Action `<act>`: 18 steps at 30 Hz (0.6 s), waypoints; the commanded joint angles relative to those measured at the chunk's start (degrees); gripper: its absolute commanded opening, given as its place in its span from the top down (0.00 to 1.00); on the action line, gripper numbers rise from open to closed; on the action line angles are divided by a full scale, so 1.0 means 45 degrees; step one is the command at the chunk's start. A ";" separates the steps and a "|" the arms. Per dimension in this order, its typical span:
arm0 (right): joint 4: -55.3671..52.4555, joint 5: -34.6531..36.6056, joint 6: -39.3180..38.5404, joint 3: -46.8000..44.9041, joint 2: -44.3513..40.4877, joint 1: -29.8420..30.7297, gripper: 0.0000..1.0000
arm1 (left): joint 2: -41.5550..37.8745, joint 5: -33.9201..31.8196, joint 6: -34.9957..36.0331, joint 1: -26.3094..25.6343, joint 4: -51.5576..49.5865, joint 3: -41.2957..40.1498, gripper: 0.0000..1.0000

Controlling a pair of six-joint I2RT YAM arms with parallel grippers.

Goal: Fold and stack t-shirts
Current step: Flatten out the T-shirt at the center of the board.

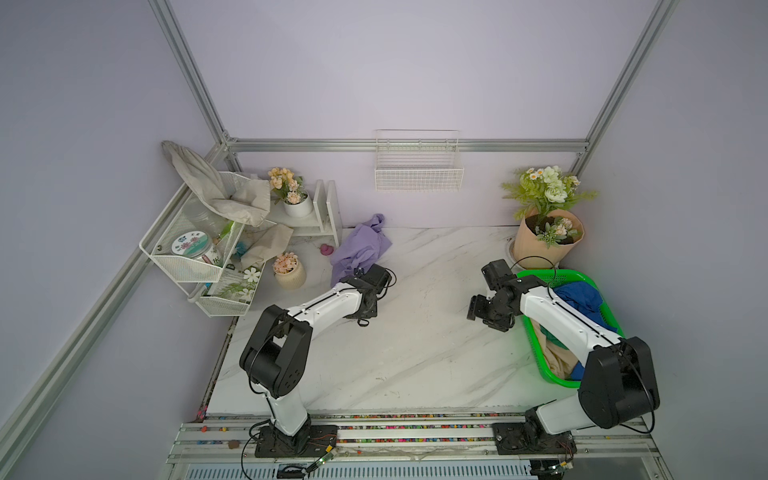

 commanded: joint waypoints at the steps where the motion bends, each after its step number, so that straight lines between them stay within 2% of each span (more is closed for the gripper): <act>1: -0.0169 0.0127 -0.0294 0.0235 0.0344 0.0123 0.22 | -0.0766 0.0304 -0.0868 0.0143 -0.0254 -0.1026 0.66; 6: -0.0106 0.0294 -0.0339 0.0293 0.0513 0.0201 0.19 | -0.1088 0.0303 -0.0879 0.0490 0.0936 -0.1781 0.62; 12: -0.0297 0.0367 -0.0374 0.0705 0.1059 0.0262 0.18 | -0.0038 0.0342 -0.0409 0.0830 0.1854 -0.1255 0.63; 18: -0.0543 0.0924 -0.0509 0.0746 0.0834 0.0279 0.17 | 0.0748 0.0161 0.0001 0.1129 0.2910 -0.1048 0.64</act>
